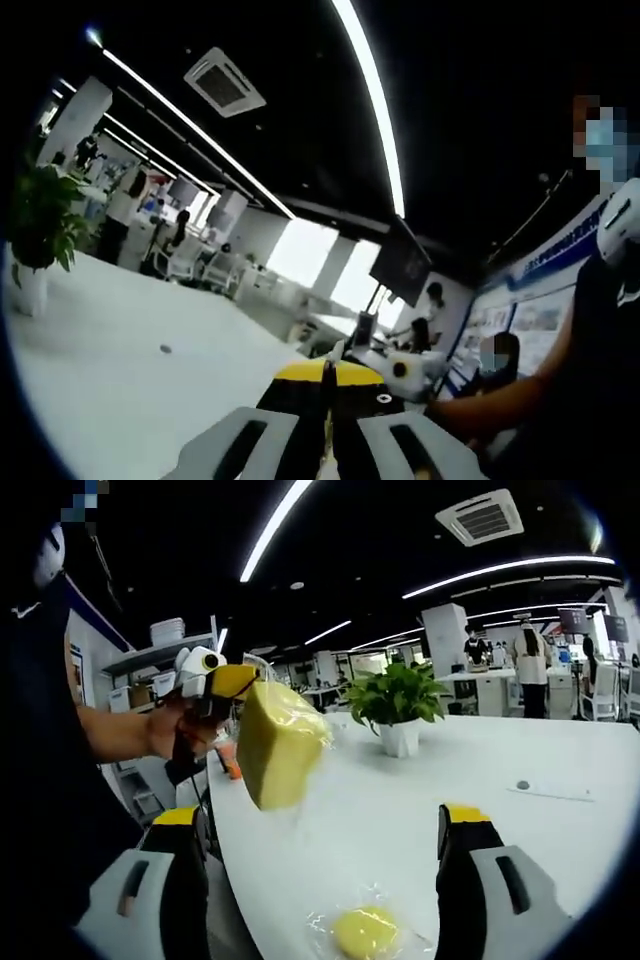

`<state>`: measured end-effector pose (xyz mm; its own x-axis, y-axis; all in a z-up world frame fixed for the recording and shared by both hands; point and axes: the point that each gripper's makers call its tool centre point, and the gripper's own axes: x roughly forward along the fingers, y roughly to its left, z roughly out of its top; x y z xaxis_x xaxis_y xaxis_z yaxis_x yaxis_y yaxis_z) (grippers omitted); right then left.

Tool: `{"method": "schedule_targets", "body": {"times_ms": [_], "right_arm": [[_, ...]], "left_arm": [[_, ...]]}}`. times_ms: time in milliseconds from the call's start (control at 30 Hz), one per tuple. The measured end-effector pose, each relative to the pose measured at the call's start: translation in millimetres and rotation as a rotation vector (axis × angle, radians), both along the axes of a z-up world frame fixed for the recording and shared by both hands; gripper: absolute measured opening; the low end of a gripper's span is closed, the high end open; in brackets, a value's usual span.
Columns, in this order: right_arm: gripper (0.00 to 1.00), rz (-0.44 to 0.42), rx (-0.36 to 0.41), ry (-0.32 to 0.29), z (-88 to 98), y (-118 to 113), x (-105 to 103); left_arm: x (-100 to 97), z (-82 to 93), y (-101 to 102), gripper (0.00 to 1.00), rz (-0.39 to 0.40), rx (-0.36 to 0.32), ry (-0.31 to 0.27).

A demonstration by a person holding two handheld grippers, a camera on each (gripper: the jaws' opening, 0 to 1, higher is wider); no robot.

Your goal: Compare the silicone blocks by pressing each to a similar depth, holding the contact briefly, and releasing to observe deformation and rebound differences across the visible hardness samples.

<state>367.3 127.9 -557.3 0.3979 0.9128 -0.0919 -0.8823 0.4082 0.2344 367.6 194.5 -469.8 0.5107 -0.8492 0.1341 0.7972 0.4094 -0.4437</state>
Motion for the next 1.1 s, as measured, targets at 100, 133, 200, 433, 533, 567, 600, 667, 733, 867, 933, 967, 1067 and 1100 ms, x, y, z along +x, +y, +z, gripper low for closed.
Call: {"method": "schedule_targets", "body": {"times_ms": [100, 133, 200, 433, 533, 567, 600, 667, 733, 867, 933, 967, 1067, 1100], "right_arm": [[0.83, 0.045, 0.049, 0.001, 13.2, 8, -1], [0.83, 0.078, 0.05, -0.014, 15.8, 13, -5], [0.82, 0.1, 0.035, -0.023, 15.2, 19, -7], [0.72, 0.152, 0.049, -0.017, 15.3, 27, -13], [0.67, 0.176, 0.076, 0.002, 15.6, 31, -17], [0.66, 0.181, 0.077, 0.007, 14.5, 33, -18], [0.64, 0.187, 0.079, 0.008, 13.9, 34, -19], [0.6, 0.206, 0.088, 0.016, 11.6, 37, -22], [0.56, 0.21, 0.11, 0.029, 10.5, 38, -23], [0.52, 0.205, 0.154, 0.035, 15.7, 41, -23], [0.46, 0.21, 0.163, 0.035, 16.9, 42, -23], [0.43, 0.213, 0.163, 0.031, 16.6, 43, -23], [0.36, 0.22, 0.161, 0.032, 16.2, 46, -24], [0.34, 0.222, 0.158, 0.032, 15.9, 46, -25]], "left_arm": [[-4.0, 1.8, -4, 0.0, -0.022, -0.006, -0.001], [-6.6, 2.7, -6, 0.0, -0.038, -0.014, 0.002], [-9.8, 3.2, -9, 0.0, -0.059, -0.016, -0.002], [-16.3, 6.0, -16, 0.0, -0.082, -0.022, -0.002], [-17.1, 6.9, -16, 0.0, -0.083, -0.026, -0.005], [-17.7, 6.7, -16, 0.0, -0.083, -0.027, -0.005], [-17.9, 6.6, -16, 0.0, -0.083, -0.028, -0.006], [-19.2, 5.3, -17, 0.0, -0.084, -0.031, -0.008], [-20.0, 2.7, -18, 0.0, -0.084, -0.033, -0.006], [-21.1, 0.5, -17, 0.0, -0.086, -0.068, 0.013], [-21.0, 0.1, -16, 0.0, -0.083, -0.072, 0.017], [-21.2, 0.3, -15, 0.0, -0.083, -0.075, 0.016], [-21.3, 0.4, -13, 0.0, -0.08, -0.085, 0.02], [-20.9, -0.8, -12, 0.0, -0.077, -0.084, 0.021]]}}
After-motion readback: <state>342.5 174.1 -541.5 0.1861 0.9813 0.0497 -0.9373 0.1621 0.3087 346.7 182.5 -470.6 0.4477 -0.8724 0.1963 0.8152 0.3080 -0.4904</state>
